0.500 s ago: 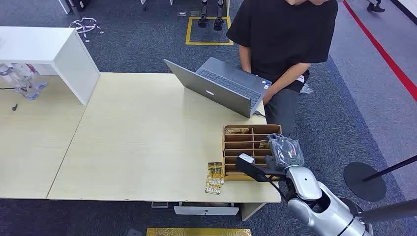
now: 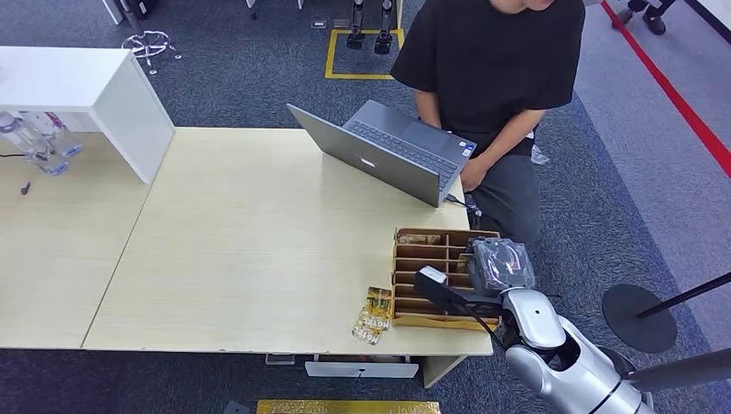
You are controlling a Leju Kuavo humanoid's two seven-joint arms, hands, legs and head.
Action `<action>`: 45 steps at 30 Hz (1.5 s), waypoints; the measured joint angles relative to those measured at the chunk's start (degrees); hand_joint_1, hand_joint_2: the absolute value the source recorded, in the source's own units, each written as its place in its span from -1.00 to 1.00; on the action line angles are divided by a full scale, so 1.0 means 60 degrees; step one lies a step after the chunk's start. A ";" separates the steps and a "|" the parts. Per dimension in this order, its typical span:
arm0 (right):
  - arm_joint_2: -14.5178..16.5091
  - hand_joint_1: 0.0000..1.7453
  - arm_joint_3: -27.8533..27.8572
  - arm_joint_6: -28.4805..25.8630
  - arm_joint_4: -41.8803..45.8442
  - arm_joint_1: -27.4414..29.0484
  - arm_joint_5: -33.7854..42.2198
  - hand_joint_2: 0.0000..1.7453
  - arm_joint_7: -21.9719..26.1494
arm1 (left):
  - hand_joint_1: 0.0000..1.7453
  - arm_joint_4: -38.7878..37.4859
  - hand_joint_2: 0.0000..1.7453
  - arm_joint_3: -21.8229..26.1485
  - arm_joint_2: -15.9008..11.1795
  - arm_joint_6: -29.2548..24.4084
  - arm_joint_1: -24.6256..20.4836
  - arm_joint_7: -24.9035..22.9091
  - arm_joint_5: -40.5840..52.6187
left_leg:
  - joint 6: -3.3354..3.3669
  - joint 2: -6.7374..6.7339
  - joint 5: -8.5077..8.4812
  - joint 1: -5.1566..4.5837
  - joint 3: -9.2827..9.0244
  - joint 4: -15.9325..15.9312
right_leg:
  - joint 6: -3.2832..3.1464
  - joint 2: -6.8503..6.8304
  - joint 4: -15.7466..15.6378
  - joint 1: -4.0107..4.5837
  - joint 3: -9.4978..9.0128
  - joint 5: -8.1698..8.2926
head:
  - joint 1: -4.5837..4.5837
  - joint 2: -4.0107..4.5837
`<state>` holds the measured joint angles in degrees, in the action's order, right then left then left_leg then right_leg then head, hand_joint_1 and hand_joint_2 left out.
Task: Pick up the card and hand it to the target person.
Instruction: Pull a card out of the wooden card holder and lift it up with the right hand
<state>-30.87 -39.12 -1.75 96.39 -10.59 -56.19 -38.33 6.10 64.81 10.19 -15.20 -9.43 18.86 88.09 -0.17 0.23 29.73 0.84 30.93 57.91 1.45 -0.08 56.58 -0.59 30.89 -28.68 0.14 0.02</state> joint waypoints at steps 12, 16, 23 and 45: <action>-0.0025 0.66 0.0000 -0.0082 0.0000 0.0004 0.0002 1.00 -0.0004 | -1.00 0.0000 -1.00 -0.0004 0.0006 0.0012 -0.0001 0.0000 0.0000 | 0.0000 0.0000 0.0000 0.0000 -0.0001 0.0000 | 0.0000 0.0000 0.0000 0.0000 -0.0001 0.0001 | 0.0000 0.0000; -0.0028 0.66 0.0000 -0.0185 0.0003 0.0011 -0.0076 1.00 -0.0004 | -1.00 0.0000 -1.00 -0.0006 0.0025 0.0027 -0.0001 0.0004 0.0002 | 0.0000 0.0000 0.0000 0.0000 -0.0001 0.0001 | 0.0000 0.0000 0.0000 0.0000 0.0000 0.0001 | 0.0000 0.0000; -0.0027 0.68 0.0005 -0.0325 0.0166 0.0010 -0.0409 1.00 0.0001 | -1.00 0.0000 -1.00 -0.0007 0.0033 0.0027 0.0000 0.0003 0.0000 | 0.0000 0.0000 0.0000 0.0000 -0.0001 0.0000 | 0.0000 0.0000 0.0000 0.0000 -0.0001 0.0001 | -0.0001 0.0000; -0.0075 0.74 0.0174 -0.0328 0.1649 -0.0348 -0.1047 1.00 -0.0078 | -1.00 0.0000 -1.00 -0.0011 0.0033 0.0027 -0.0008 -0.0015 0.0000 | 0.0000 0.0000 0.0000 0.0000 0.0000 0.0001 | 0.0001 0.0000 0.0000 0.0000 -0.0001 0.0001 | -0.0001 0.0000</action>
<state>-31.32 -38.08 -3.72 106.29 -12.68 -62.48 -38.80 6.10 64.74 10.38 -15.04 -9.48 18.78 88.09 -0.17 0.23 29.72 0.84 30.93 57.92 1.46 -0.08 56.58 -0.59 30.88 -28.67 0.14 0.02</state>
